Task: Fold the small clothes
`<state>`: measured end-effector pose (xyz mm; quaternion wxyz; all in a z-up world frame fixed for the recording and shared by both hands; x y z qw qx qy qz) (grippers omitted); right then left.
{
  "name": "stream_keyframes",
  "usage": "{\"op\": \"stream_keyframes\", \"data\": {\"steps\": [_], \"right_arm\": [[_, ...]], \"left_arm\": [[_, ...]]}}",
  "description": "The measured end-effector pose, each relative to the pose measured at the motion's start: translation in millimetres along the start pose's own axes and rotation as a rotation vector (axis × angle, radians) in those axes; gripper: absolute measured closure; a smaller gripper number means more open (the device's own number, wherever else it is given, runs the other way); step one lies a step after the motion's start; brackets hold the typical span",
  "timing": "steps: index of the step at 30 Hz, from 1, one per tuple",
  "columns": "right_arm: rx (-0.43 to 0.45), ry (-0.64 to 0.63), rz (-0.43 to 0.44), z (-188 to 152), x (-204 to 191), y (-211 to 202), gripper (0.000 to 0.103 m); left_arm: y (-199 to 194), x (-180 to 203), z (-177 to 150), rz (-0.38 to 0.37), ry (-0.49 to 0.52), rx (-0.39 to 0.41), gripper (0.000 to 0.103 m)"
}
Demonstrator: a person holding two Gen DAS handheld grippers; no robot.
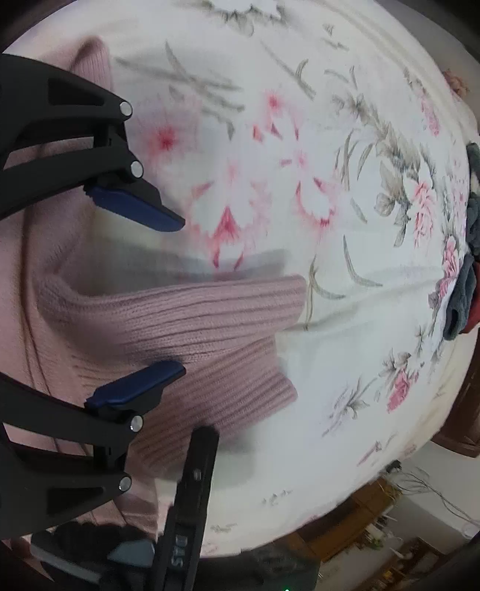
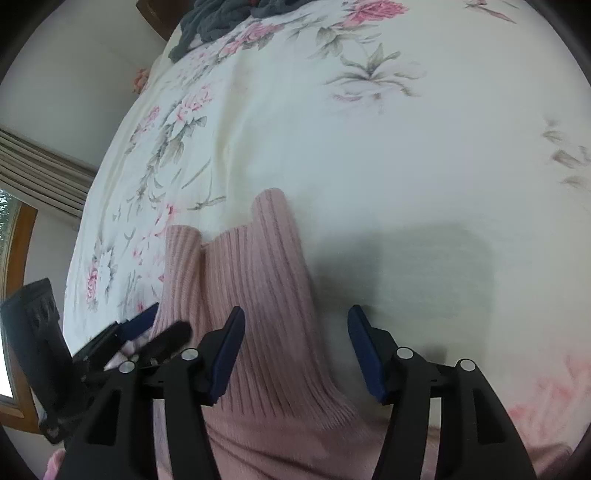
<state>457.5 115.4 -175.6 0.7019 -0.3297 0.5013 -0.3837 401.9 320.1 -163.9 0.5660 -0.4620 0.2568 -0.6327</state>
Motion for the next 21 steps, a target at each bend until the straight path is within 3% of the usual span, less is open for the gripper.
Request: {"op": "stream_keyframes", "data": {"steps": [1, 2, 3, 5, 8, 9, 10, 16, 21], "right_arm": [[0.001, -0.007, -0.006, 1.5, -1.9, 3.0, 0.053], [0.006, -0.023, -0.016, 2.3, -5.5, 6.2, 0.079], [0.004, -0.039, -0.021, 1.0, -9.6, 8.6, 0.088], [0.03, -0.059, -0.024, -1.3, -14.8, 4.0, 0.089], [0.07, -0.091, 0.021, -9.5, -23.2, -17.6, 0.091], [0.076, -0.096, 0.036, -10.6, -25.3, -23.1, 0.091], [0.09, -0.114, 0.051, -14.8, -28.2, -33.3, 0.091], [0.119, -0.207, 0.086, -48.2, -37.2, -80.9, 0.091], [0.11, -0.278, 0.098, -90.5, -41.7, -105.4, 0.091]], "left_arm": [[0.9, -0.2, 0.5, -0.009, -0.005, 0.004, 0.037], [1.7, 1.3, 0.6, -0.028, -0.013, 0.005, 0.048], [2.4, 2.8, 0.5, -0.05, -0.015, 0.0, 0.062], [2.5, 7.2, 0.1, -0.085, -0.01, -0.013, 0.076], [-9.3, 13.5, -0.8, -0.098, 0.022, 0.021, 0.083], [-14.9, 13.8, -1.7, -0.114, 0.022, 0.031, 0.092], [-21.6, 14.5, -3.0, -0.138, 0.021, 0.042, 0.094], [-57.3, 23.1, -21.0, -0.205, 0.084, 0.083, 0.094], [-88.3, 21.1, -57.9, -0.26, 0.13, 0.085, 0.093]]}}
Point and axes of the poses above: each gripper's, at about its wrist camera, not at the fingertips, and y roughly the way its jaws point, x to its right, z to its top, the point moved 3 cm from there along y, roughly the way its jaws point, and after that the axes turned 2 degrees about x, right-handed, at the moved point
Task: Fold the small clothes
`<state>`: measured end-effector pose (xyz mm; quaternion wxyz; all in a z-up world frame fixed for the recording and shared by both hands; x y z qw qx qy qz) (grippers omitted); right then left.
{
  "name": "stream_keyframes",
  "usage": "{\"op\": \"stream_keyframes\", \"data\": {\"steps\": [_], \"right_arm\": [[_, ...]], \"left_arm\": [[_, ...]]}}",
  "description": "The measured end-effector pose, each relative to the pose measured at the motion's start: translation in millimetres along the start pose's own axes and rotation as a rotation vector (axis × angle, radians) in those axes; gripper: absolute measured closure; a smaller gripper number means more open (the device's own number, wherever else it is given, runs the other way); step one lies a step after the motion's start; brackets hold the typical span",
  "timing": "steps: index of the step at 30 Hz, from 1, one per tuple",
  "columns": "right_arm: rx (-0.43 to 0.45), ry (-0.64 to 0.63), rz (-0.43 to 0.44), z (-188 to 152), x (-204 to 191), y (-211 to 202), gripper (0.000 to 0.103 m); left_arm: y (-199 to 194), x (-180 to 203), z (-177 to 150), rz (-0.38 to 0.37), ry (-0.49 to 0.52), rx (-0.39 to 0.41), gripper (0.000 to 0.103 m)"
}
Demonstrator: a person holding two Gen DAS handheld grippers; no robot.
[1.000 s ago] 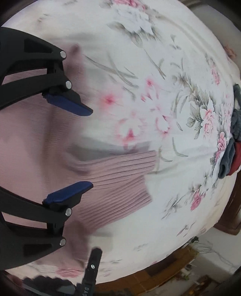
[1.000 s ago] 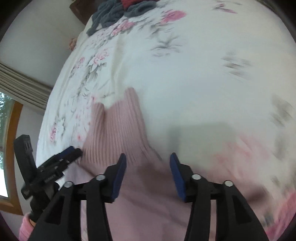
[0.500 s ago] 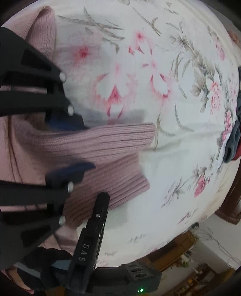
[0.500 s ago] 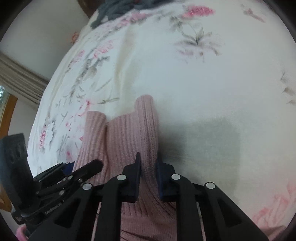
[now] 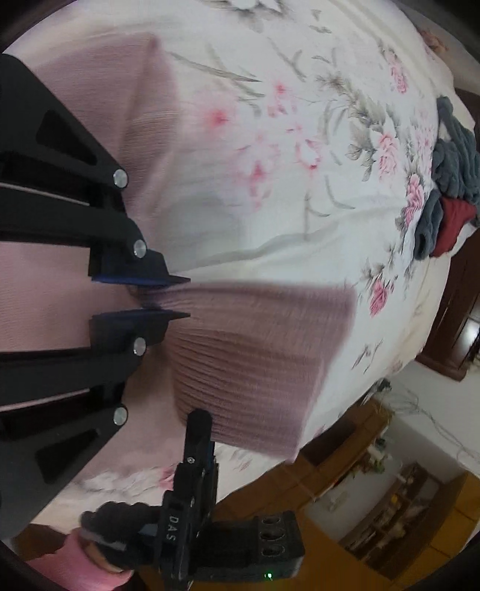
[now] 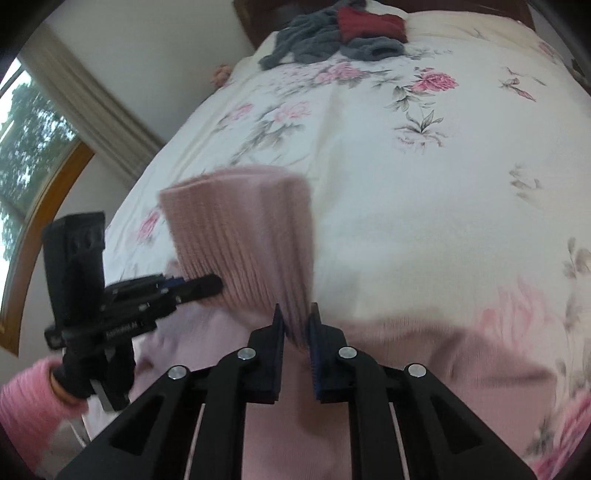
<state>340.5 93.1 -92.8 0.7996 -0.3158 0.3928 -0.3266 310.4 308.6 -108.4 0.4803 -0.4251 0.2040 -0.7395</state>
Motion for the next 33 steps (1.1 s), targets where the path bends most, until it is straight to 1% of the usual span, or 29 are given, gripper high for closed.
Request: {"op": "stream_keyframes", "data": {"steps": [2, 4, 6, 8, 10, 12, 13, 14, 15, 16, 17, 18, 19, 20, 22, 23, 24, 25, 26, 27, 28, 29, 30, 33], "right_arm": [[-0.014, -0.017, 0.0, -16.3, -3.8, -7.7, 0.091], [-0.035, -0.029, 0.006, -32.1, -7.1, -11.9, 0.091], [-0.059, -0.046, 0.003, -48.9, -9.4, -14.8, 0.091], [-0.099, -0.056, -0.007, -68.8, -10.0, -15.8, 0.091], [-0.14, -0.054, 0.004, -86.3, -9.5, -18.0, 0.09], [-0.161, -0.037, 0.004, -100.1, -8.4, -23.8, 0.088], [-0.161, -0.021, 0.013, -102.8, -7.8, -26.4, 0.088], [-0.157, 0.01, 0.029, -104.3, -7.2, -29.6, 0.086], [-0.143, 0.062, 0.062, -104.0, -5.9, -33.3, 0.084], [-0.132, 0.097, 0.087, -104.2, -5.3, -35.6, 0.078], [-0.126, 0.14, 0.104, -103.8, -3.6, -35.5, 0.07], [-0.134, 0.193, 0.109, -103.2, -0.7, -31.5, 0.065], [-0.138, 0.223, 0.115, -103.4, 1.9, -26.1, 0.061], [-0.15, 0.238, 0.108, -105.0, 2.7, -20.7, 0.06], [-0.177, 0.254, 0.082, -108.4, 4.0, -8.0, 0.06], [-0.192, 0.267, 0.088, -110.9, 4.6, -0.4, 0.061], [-0.201, 0.277, 0.094, -113.1, 4.9, 4.3, 0.061], [-0.211, 0.285, 0.1, -115.7, 4.8, 10.5, 0.066], [-0.212, 0.281, 0.104, -117.9, 4.3, 14.1, 0.076], [-0.215, 0.276, 0.114, -119.4, 3.2, 17.0, 0.082], [-0.216, 0.275, 0.116, -120.0, 2.8, 18.0, 0.088], [-0.212, 0.271, 0.116, -120.7, 2.6, 17.2, 0.09], [-0.206, 0.266, 0.116, -121.4, 2.8, 15.5, 0.091], [-0.184, 0.274, 0.135, -123.4, 5.7, 0.9, 0.092]], "left_arm": [[-12.5, 0.1, -15.9, -0.012, 0.02, -0.011, 0.092], [-21.3, -1.8, -30.4, -0.003, 0.043, -0.023, 0.088], [-30.4, -6.5, -48.4, -0.002, 0.05, -0.047, 0.087], [-38.4, -12.0, -64.9, 0.005, 0.054, -0.077, 0.087], [-48.9, -20.4, -81.4, 0.012, 0.049, -0.106, 0.087], [-58.3, -30.6, -89.4, 0.005, -0.002, -0.12, 0.087], [-62.7, -33.4, -91.1, -0.013, -0.038, -0.119, 0.086], [-69.3, -35.9, -91.4, -0.057, -0.099, -0.104, 0.079], [-73.7, -35.7, -90.5, -0.08, -0.144, -0.089, 0.074], [-75.5, -33.8, -90.0, -0.082, -0.174, -0.083, 0.068], [-73.0, -31.1, -89.0, -0.106, -0.212, -0.085, 0.065], [-67.7, -28.9, -89.2, -0.13, -0.247, -0.094, 0.064], [-62.0, -25.9, -91.4, -0.131, -0.267, -0.113, 0.064], [-49.5, -22.6, -95.1, -0.115, -0.284, -0.154, 0.064], [-36.3, -18.7, -100.4, -0.094, -0.283, -0.183, 0.066], [-28.6, -16.5, -103.9, -0.084, -0.279, -0.198, 0.067], [-21.2, -14.4, -107.3, -0.077, -0.277, -0.218, 0.07], [-17.3, -13.3, -109.9, -0.069, -0.276, -0.227, 0.074], [-13.0, -11.8, -111.5, -0.059, -0.273, -0.229, 0.083], [-11.1, -11.4, -112.6, -0.056, -0.267, -0.233, 0.09], [-9.6, -11.2, -111.4, -0.052, -0.265, -0.233, 0.092], [-9.8, -12.2, -110.6, -0.058, -0.267, -0.233, 0.094], [-10.5, -13.9, -109.2, -0.063, -0.269, -0.236, 0.094], [-16.1, -16.7, -107.1, -0.047, -0.228, -0.24, 0.094]]}}
Point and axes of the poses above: each gripper's, at about its wrist camera, not at the fingertips, and y roughly the way its jaws point, x to its right, z to its top, the point moved 3 cm from there along y, roughly the way its jaws point, and after that the axes turned 2 degrees about x, right-handed, at the moved point
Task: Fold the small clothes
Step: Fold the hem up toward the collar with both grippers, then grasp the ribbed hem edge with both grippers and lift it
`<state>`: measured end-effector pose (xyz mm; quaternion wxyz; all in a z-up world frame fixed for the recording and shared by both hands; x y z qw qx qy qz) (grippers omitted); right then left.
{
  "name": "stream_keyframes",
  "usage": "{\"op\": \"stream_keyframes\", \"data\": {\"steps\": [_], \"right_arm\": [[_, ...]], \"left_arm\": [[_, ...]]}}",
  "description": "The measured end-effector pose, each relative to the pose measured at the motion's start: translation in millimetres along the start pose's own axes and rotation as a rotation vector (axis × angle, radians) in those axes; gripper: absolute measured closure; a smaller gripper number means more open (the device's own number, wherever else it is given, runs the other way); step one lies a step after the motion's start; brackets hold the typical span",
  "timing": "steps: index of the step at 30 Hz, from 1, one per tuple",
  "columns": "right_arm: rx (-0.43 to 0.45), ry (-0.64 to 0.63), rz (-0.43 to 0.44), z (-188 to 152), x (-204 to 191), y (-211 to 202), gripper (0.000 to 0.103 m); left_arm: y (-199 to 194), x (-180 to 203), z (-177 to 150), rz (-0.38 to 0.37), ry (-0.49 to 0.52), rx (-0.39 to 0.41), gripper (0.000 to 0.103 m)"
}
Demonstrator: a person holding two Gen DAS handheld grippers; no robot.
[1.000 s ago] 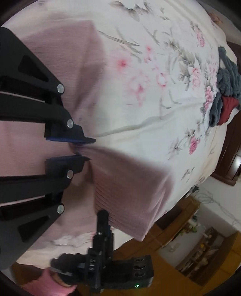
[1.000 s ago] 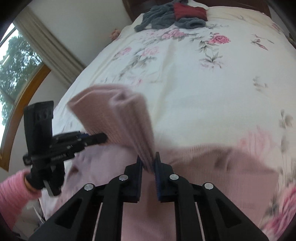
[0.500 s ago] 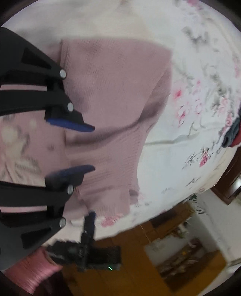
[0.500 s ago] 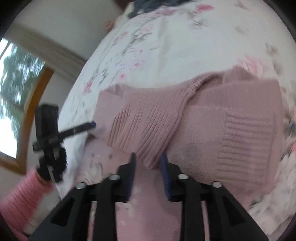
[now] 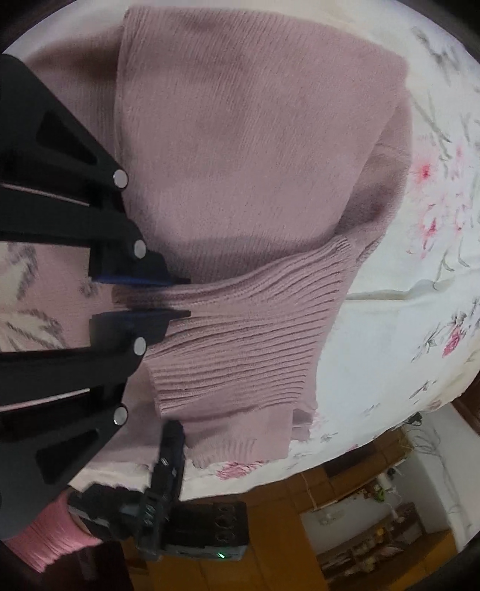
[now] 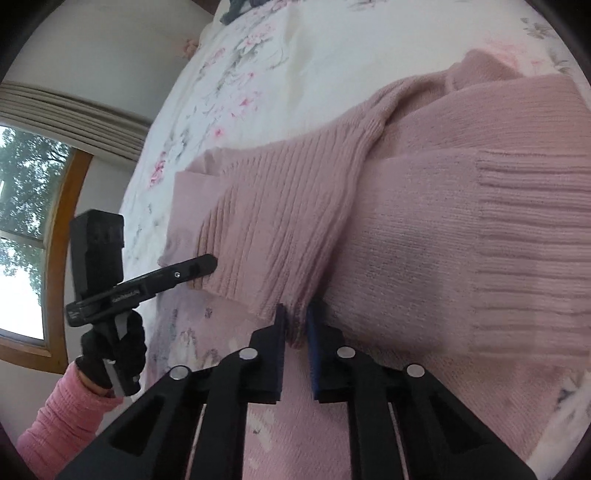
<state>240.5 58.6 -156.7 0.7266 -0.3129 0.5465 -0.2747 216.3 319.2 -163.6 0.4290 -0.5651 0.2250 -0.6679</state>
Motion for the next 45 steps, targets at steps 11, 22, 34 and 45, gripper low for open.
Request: {"op": "stream_keyframes", "data": {"steps": [11, 22, 34, 45], "right_arm": [[-0.035, 0.009, -0.082, -9.5, 12.7, 18.6, 0.093], [0.08, -0.166, -0.278, -91.9, -36.0, -62.5, 0.071], [0.042, 0.017, -0.352, -256.5, -14.7, -118.0, 0.056], [-0.051, 0.198, -0.327, -338.9, 19.1, -113.0, 0.055]], "left_arm": [[1.6, -4.2, -9.3, 0.107, 0.12, -0.007, 0.09], [-98.1, 19.9, -94.9, 0.341, 0.155, 0.095, 0.046], [-166.2, -18.8, -240.5, 0.467, 0.002, -0.013, 0.037], [-167.0, -51.5, -311.8, 0.427, -0.146, -0.105, 0.033]]}}
Point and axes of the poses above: each gripper's, at about its wrist camera, not at the fingertips, and y roughly the way its jaws point, x to its right, z to its top, the point moved 3 cm from there along y, roughly the way its jaws point, and after that the axes turned 2 degrees about x, right-handed, at the moved point
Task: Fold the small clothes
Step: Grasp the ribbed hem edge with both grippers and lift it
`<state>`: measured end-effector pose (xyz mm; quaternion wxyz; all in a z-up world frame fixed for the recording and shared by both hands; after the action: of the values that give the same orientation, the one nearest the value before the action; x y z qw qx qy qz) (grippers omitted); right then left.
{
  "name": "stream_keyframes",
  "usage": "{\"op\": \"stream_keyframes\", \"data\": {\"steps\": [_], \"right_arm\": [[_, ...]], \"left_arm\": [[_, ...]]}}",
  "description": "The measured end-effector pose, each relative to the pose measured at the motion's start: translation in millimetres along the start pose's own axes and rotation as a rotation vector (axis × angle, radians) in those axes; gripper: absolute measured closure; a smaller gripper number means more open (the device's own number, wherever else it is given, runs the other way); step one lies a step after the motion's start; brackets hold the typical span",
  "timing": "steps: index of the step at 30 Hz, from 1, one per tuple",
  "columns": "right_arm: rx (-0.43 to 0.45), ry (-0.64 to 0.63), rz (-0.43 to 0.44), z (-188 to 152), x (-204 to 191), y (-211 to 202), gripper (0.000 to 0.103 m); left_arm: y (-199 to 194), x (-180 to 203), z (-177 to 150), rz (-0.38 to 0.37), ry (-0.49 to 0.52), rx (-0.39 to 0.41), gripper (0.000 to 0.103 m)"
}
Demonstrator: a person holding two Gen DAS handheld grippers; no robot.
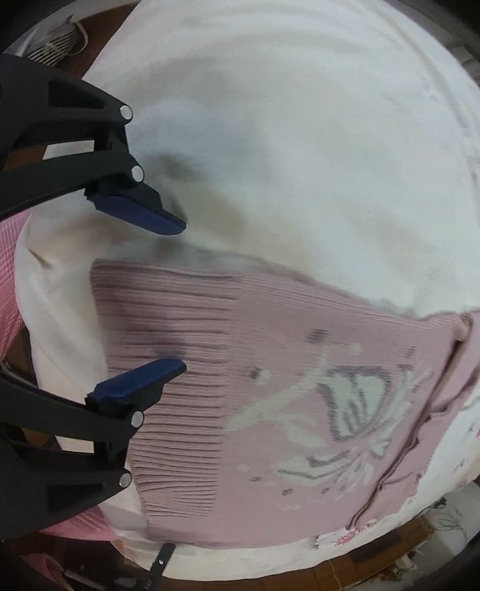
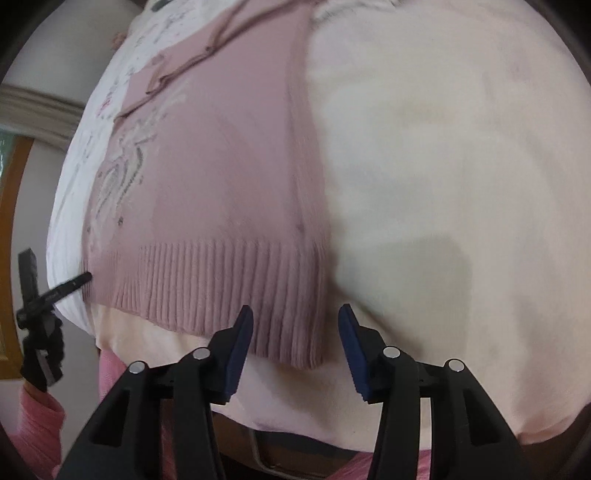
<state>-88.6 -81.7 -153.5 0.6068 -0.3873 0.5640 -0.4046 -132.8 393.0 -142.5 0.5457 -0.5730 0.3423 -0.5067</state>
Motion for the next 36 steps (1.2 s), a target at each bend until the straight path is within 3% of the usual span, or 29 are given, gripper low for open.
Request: {"op": "stream_keyframes", "data": {"steps": [5, 10, 15, 17, 18, 21, 31, 36], "right_arm": [[-0.02, 0.033, 0.04, -3.1, 4.0, 13.6, 0.055], [-0.015, 0.031, 0.041, -1.0, 3.0, 14.9, 0.057], [-0.02, 0.008, 0.022, -2.7, -1.3, 16.8, 0.059], [-0.031, -0.004, 0.054, -3.3, -3.8, 15.9, 0.084], [-0.033, -0.005, 0.069, -3.3, -5.7, 15.1, 0.09], [-0.023, -0.007, 0.092, -0.6, -7.6, 10.0, 0.092], [0.083, 0.034, 0.258, 37.8, -20.6, -39.7, 0.093], [0.149, 0.055, 0.3, 81.4, -17.8, -60.5, 0.093]], "left_arm": [[4.0, 1.0, 0.4, -0.016, -0.006, -0.007, 0.033], [3.3, 1.0, 0.5, -0.041, -0.023, -0.008, 0.046], [4.4, 6.0, -3.0, -0.043, -0.004, -0.027, 0.048], [2.9, 8.0, -4.4, -0.062, -0.013, -0.03, 0.063], [2.2, 7.6, -5.5, -0.066, -0.017, -0.029, 0.074], [-2.2, 6.0, -7.0, -0.099, -0.044, -0.03, 0.085], [-42.0, 19.1, 18.4, -0.222, -0.059, 0.078, 0.087], [-57.3, 23.7, 65.7, -0.262, -0.078, 0.16, 0.088]]}}
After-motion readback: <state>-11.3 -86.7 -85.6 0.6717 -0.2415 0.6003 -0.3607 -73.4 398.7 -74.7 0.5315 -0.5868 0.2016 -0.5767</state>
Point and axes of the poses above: each gripper's, at about its wrist camera, not at the fingertips, and y roughly the way its jaws point, x to its right, z to its top, the point moved 3 cm from there along y, roughly the way its jaws point, and after that the axes turned 2 degrees about x, right-handed, at the moved point
